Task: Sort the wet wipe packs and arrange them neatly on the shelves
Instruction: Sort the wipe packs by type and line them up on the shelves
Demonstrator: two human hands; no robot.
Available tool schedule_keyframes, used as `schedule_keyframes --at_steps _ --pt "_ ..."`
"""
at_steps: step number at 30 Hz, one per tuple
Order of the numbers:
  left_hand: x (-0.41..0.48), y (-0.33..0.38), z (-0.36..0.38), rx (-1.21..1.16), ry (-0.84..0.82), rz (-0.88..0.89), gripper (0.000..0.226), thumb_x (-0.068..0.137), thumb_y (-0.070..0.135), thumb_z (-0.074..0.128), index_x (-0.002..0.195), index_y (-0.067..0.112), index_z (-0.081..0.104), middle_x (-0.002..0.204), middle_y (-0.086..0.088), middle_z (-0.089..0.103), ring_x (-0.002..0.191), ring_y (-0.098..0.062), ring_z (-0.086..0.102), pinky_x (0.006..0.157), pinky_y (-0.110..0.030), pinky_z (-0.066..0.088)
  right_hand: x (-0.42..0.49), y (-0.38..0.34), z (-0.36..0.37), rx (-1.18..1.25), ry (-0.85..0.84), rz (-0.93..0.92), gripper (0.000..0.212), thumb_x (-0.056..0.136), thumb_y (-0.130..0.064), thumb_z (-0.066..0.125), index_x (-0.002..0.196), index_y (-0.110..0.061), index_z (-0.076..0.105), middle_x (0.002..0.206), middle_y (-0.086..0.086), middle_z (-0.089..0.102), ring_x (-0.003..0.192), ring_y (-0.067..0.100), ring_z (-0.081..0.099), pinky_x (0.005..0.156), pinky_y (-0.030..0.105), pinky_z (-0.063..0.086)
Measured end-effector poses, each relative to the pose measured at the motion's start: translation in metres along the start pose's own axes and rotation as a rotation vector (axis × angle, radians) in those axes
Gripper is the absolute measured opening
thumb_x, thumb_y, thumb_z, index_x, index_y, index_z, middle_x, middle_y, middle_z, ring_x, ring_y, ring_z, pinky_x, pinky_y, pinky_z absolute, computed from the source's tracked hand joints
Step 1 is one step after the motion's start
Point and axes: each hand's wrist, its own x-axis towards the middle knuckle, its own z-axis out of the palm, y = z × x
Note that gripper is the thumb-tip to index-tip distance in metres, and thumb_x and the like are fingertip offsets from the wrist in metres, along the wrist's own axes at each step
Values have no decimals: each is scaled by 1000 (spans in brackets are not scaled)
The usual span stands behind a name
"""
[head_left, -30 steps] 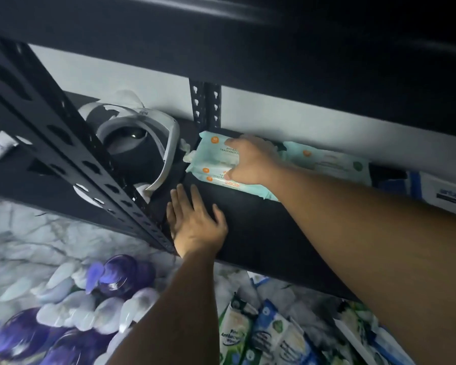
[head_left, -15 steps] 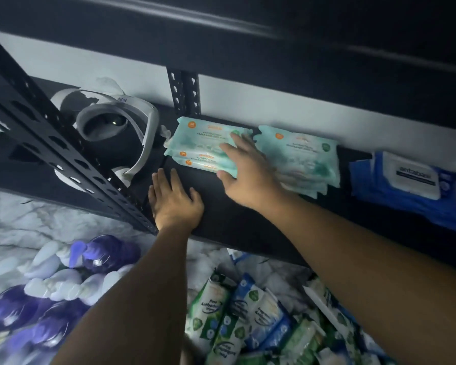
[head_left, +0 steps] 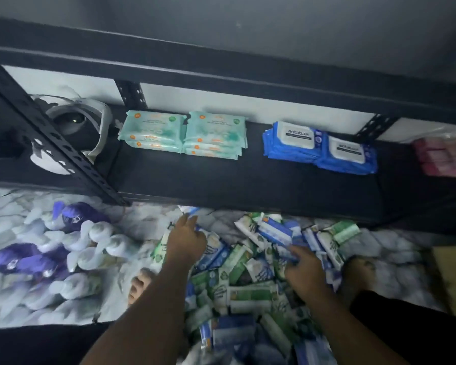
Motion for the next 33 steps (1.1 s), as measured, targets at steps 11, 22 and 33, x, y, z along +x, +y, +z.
schedule_keyframes --at_steps 11,22,33 --pt "-143 4 66 256 -484 149 53 84 30 40 129 15 65 132 -9 61 122 -32 57 97 -38 51 -74 77 -11 -73 -280 154 21 102 -23 50 89 -32 64 90 -2 61 76 16 56 66 30 46" --pt "-160 -20 102 803 -472 442 102 45 82 72 122 17 56 117 -5 61 103 -29 56 85 -47 46 -41 56 20 96 -247 196 40 101 -24 57 139 -10 58 137 11 60 119 29 59 97 36 49" --pt "-123 -17 103 563 -559 397 49 75 62 60 114 32 60 118 11 59 121 -18 46 104 -43 33 0 27 60 -70 -289 197 17 87 -33 67 98 -20 64 93 4 64 83 26 62 78 42 56"
